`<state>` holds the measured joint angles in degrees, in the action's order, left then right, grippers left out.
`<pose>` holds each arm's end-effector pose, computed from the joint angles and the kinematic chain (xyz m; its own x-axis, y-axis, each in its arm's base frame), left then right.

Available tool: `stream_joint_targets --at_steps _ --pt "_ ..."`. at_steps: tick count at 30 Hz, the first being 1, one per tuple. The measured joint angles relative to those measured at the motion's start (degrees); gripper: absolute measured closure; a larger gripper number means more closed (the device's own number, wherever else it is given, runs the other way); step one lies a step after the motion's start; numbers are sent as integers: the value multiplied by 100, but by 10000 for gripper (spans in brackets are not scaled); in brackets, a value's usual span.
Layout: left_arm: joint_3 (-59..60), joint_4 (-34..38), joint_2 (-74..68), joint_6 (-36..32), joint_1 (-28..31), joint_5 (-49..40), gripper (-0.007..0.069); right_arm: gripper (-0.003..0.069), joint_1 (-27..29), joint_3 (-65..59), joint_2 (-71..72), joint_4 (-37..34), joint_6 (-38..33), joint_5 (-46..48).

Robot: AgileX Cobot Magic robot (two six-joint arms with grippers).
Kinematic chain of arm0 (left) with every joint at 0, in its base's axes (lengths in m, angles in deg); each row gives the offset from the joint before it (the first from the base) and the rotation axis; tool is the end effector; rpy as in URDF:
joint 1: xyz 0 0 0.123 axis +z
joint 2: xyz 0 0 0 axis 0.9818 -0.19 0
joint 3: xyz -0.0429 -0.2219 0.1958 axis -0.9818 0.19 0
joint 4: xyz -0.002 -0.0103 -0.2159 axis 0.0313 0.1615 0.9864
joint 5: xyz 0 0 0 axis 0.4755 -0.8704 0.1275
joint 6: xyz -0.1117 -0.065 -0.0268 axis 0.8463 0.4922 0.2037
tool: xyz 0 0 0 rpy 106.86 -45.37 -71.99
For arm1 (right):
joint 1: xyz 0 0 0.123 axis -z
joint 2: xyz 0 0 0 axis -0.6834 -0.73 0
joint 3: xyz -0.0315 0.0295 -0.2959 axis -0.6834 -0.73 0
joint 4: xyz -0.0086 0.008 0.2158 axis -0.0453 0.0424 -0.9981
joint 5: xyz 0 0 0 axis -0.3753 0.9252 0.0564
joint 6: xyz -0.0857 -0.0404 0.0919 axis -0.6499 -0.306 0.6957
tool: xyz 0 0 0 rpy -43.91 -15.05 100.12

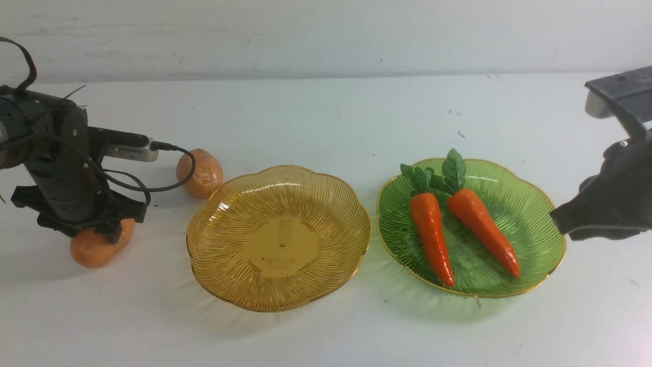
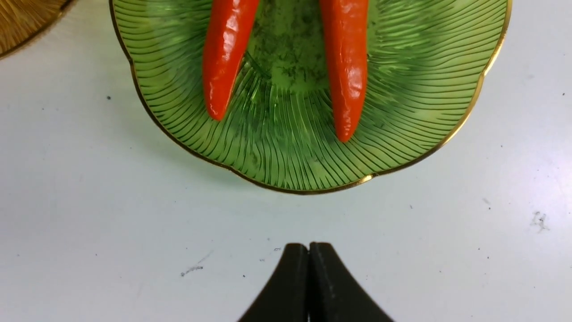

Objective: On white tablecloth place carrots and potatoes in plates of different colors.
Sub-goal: 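Put the potatoes from the left side into the left plate with the left gripper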

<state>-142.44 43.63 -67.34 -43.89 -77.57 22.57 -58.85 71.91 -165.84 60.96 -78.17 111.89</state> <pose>0.3359 0.0211 0.2152 -0.9566 -0.0648 -0.2841 -0.0908 0.9927 0.0795 0.2153 0.0698 0.2921 -0.8988 -0.3079 -0.3121 -0.3384 0.9398 0.0476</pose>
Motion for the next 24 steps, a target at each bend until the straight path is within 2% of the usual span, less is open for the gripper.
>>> stream_joint_targets --at_steps 3,6,9,12,14,24 --pt "-53 993 624 -177 -198 -79 289 674 0 0 0 -24 0 0" --pt "-68 2030 763 -444 -686 -29 289 674 0 0 0 -208 -7 0" --pt "-68 2607 581 -510 -1146 217 287 674 0 0 0 -327 -15 -20" --pt "-68 2889 388 -528 -1487 473 278 674 0 0 0 -359 -19 -20" --pt "-63 3040 165 -521 -1707 678 226 674 0 0 0 -359 -26 -20" --pt "-116 3236 -17 -444 -1676 785 6 674 0 0 0 -366 -126 55"
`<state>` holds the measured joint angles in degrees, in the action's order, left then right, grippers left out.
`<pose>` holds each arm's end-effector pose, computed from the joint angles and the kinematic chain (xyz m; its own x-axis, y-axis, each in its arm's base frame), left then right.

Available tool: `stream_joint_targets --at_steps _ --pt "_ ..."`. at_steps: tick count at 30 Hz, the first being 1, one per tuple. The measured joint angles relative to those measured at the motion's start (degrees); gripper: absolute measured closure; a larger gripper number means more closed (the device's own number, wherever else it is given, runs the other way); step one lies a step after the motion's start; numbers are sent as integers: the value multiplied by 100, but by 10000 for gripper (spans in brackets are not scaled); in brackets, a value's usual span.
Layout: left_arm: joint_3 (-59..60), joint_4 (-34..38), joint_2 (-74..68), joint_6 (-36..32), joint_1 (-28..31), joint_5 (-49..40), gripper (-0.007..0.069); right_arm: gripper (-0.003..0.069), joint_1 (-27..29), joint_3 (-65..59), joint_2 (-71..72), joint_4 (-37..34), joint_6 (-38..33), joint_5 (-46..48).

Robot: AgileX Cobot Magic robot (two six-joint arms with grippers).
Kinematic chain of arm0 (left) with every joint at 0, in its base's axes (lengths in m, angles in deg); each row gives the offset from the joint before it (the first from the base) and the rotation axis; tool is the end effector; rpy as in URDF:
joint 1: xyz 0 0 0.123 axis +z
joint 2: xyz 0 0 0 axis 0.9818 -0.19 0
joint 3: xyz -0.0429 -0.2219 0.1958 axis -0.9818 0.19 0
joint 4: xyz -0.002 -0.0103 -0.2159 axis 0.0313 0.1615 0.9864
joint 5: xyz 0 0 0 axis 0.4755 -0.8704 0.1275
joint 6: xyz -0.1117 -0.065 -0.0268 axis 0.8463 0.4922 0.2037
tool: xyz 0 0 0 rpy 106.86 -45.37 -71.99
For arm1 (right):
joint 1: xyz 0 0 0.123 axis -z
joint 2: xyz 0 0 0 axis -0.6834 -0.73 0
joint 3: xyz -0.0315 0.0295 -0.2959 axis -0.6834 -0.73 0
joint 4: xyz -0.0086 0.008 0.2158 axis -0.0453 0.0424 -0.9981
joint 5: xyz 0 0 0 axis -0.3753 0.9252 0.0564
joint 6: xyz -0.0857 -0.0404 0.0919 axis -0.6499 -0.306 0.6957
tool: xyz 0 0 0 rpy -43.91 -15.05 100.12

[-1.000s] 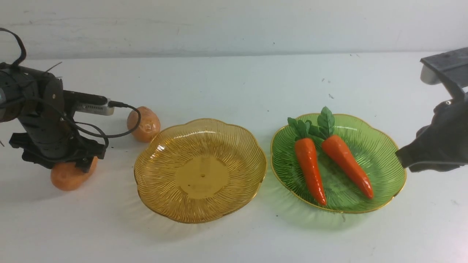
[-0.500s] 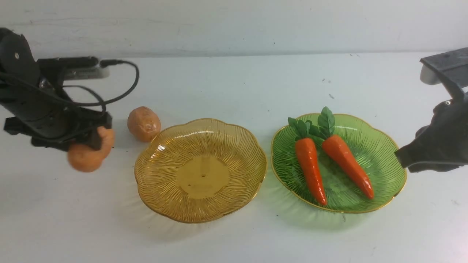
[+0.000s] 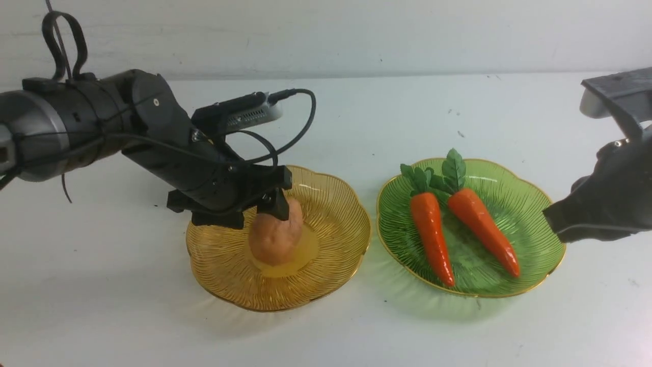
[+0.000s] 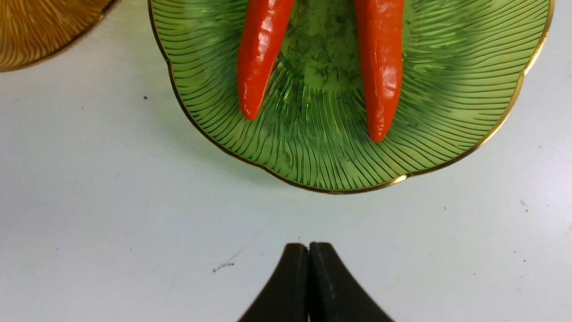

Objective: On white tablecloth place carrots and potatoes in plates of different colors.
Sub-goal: 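Put the potatoes from the left side into the left plate with the left gripper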

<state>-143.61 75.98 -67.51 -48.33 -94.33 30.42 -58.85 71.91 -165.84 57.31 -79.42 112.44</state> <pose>0.3378 -0.1312 0.2326 -0.9338 -0.1153 -0.3387 0.0346 0.9132 -0.4062 0.2122 0.0769 0.2925 -0.9017 -0.3036 -0.3078 -0.3492 0.9312 0.1045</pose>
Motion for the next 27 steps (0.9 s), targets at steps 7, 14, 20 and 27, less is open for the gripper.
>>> stream_joint_targets --at_steps 7,14,20,27 --pt "-533 -24 0 163 482 -348 48 674 0 0 0 0 -36 36" --pt "-1363 -193 -388 461 1139 -506 476 674 0 0 0 -27 -38 36" --pt "-2359 -605 -1396 876 1312 -694 598 674 0 0 0 -65 -41 31" --pt "-2894 -1396 -1795 1562 1306 -879 397 674 0 0 0 -69 -45 14"
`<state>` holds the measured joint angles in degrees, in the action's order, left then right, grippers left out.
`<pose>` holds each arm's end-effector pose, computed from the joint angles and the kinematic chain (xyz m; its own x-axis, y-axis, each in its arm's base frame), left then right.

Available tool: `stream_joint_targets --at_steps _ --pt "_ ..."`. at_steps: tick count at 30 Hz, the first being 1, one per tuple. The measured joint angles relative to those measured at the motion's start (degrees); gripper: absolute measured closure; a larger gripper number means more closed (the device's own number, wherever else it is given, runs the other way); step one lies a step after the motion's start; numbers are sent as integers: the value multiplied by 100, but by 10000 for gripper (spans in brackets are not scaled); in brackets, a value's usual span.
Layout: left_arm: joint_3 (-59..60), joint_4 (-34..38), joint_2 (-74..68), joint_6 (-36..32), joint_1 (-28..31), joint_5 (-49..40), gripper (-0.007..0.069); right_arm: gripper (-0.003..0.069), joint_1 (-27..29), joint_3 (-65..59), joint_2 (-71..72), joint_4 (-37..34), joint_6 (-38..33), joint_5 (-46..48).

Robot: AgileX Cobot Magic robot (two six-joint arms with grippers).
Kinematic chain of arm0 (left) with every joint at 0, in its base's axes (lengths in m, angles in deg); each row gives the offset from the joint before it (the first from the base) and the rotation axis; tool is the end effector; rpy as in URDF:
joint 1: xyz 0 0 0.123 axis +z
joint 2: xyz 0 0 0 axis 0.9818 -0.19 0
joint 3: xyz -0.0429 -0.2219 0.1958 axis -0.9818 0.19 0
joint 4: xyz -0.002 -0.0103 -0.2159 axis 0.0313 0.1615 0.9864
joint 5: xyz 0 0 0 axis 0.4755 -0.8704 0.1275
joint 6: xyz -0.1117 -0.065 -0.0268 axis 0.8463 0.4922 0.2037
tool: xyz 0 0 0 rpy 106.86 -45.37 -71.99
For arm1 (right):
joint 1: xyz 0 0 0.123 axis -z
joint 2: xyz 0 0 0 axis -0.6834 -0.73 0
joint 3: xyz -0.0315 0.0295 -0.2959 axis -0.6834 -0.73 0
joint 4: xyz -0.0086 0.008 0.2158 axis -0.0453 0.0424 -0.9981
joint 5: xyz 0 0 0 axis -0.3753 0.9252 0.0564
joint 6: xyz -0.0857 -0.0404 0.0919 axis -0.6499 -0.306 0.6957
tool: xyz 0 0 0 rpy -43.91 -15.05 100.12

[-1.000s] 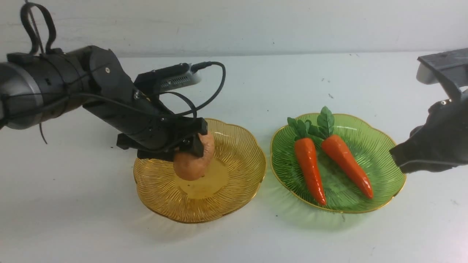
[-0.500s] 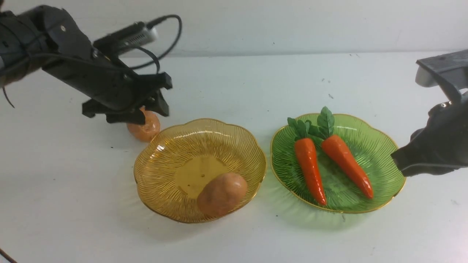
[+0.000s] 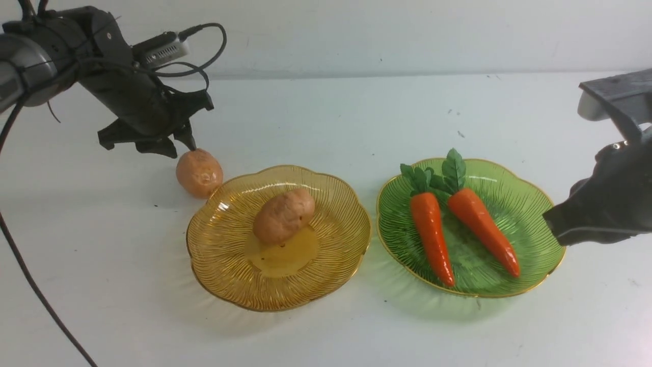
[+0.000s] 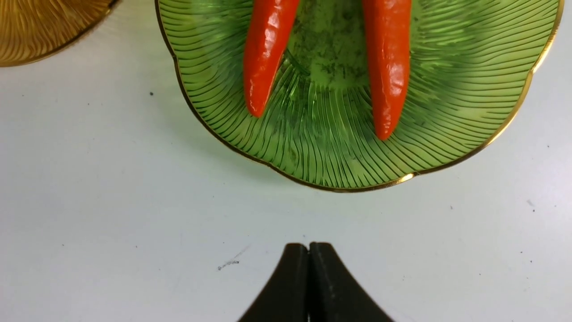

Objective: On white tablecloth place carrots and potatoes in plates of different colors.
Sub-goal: 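Put the potatoes from the left side into the left plate with the left gripper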

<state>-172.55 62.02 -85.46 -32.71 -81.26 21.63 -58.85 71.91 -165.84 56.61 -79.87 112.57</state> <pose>0.4518 -0.0374 0.2268 -0.8460 -0.3908 -0.3627 -0.2813 0.9050 -0.3192 0.2115 0.0782 0.2927 -0.9010 -0.3064 -0.3072 -0.3546 0.9280 0.1143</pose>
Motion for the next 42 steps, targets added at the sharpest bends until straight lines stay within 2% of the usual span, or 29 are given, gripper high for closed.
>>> stream_joint_targets --at_steps 3,5,6,8,10,13,17,20,23,28,32,37,39,42 --pt "-35 -117 -105 86 0 211 231 674 0 0 0 0 0 0" --pt "-55 -109 -333 86 0 320 81 674 0 0 0 0 0 0" --pt "-55 -109 -354 86 0 325 81 674 0 0 0 0 0 0" --pt "-61 -68 -605 86 0 352 -17 674 0 0 0 0 0 0" --pt "-61 -28 -840 91 0 469 -52 674 0 0 0 0 0 0" --pt "-69 -21 -1055 83 0 469 -46 674 0 0 0 0 0 -19" --pt "-177 14 -1060 -129 0 290 114 674 0 0 0 0 0 -43" --pt "-557 -21 -970 -690 13 -408 211 674 0 0 0 0 0 -50" --pt "-928 -34 -600 -1199 18 -1186 216 674 0 0 0 0 0 -50" --pt "-993 24 218 -1468 -38 -1825 217 674 0 0 0 0 0 -50" --pt "-101 23 956 -1683 -372 -1897 218 674 0 0 0 -30 0 -50" --pt "1230 19 919 -1724 -1101 -1912 215 674 0 -6 0 -62 0 -45" --pt "1296 -16 804 -1724 -1254 -1885 209 674 0 -6 0 -67 0 -45" --pt "1237 -199 552 -1730 -1508 -1735 158 674 0 -6 13 -45 -7 64"
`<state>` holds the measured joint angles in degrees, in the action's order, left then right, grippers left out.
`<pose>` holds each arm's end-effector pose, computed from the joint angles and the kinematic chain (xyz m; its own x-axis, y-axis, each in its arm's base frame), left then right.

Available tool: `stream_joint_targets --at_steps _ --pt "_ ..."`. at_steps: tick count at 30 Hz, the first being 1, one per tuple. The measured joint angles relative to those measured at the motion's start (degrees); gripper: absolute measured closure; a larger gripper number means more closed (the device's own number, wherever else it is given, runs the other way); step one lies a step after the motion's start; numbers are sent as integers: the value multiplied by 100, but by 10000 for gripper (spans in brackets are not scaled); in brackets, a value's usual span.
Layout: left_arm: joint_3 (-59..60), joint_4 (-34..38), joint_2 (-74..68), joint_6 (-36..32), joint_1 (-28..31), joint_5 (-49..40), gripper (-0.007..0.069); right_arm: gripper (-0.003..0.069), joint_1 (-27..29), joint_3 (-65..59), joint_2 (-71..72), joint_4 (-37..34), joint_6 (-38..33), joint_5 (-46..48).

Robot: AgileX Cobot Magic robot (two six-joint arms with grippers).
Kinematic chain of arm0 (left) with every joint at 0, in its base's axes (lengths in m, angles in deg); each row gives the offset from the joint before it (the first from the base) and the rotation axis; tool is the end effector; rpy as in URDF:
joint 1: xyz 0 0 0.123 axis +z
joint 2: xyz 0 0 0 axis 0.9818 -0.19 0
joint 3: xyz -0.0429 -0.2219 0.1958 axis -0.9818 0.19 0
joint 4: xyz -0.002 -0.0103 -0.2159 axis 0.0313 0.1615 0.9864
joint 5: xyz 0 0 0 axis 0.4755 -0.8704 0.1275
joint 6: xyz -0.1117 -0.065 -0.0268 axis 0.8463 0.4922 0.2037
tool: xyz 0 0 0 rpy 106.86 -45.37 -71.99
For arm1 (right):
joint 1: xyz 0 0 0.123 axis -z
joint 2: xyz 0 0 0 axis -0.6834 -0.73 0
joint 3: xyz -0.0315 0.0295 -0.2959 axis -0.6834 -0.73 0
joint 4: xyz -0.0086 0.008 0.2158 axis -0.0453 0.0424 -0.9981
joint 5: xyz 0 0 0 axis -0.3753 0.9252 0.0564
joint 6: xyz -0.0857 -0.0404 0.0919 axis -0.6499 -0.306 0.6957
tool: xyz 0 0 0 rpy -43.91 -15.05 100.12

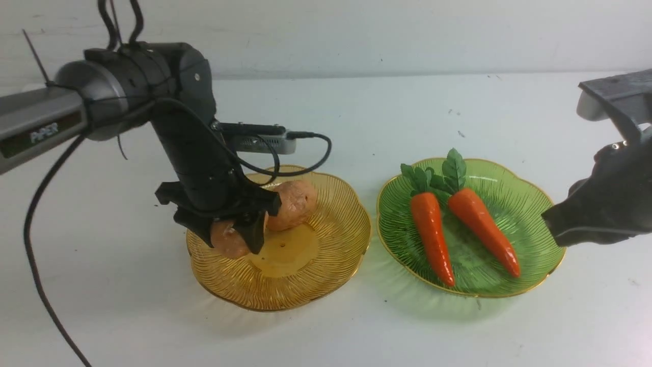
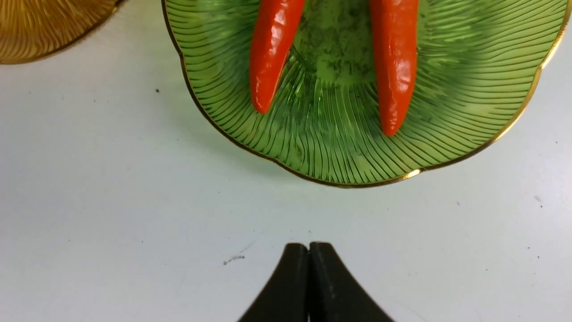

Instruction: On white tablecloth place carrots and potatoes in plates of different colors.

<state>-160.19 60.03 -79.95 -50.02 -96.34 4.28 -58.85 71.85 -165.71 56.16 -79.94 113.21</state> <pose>0.3489 -0.1293 0.2025 -0.9735 0.2246 -0.0442 0.2287 0.9615 -0.1524 0.2094 0.0787 0.2926 -0.9039 -0.3066 -0.2984 -0.3549 0.9268 0.1227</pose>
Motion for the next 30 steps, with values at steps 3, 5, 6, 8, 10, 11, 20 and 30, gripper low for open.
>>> stream_joint_targets --at_steps 3,5,6,8,10,11,20,30 --pt "-37 -122 -72 0 -37 -18 64 674 0 0 202 69 0 220" --pt "-185 -161 -71 0 -37 -122 -26 674 0 -22 489 68 80 437" --pt "-254 -199 -71 0 -37 -131 -43 674 0 -69 702 68 138 461" --pt "-354 -267 -71 0 -37 -144 -57 674 0 -194 1013 68 195 465" --pt "-447 -320 -71 0 -37 -161 -59 674 0 -392 1384 68 263 484" --pt "-473 -330 -71 0 -37 -166 -59 674 0 -563 1684 82 274 492" --pt "-583 -373 -71 0 -37 -202 60 674 0 -2349 4448 180 587 -137" --pt "-622 -501 -71 -84 -37 -213 551 674 0 -4964 7283 180 523 -4631"
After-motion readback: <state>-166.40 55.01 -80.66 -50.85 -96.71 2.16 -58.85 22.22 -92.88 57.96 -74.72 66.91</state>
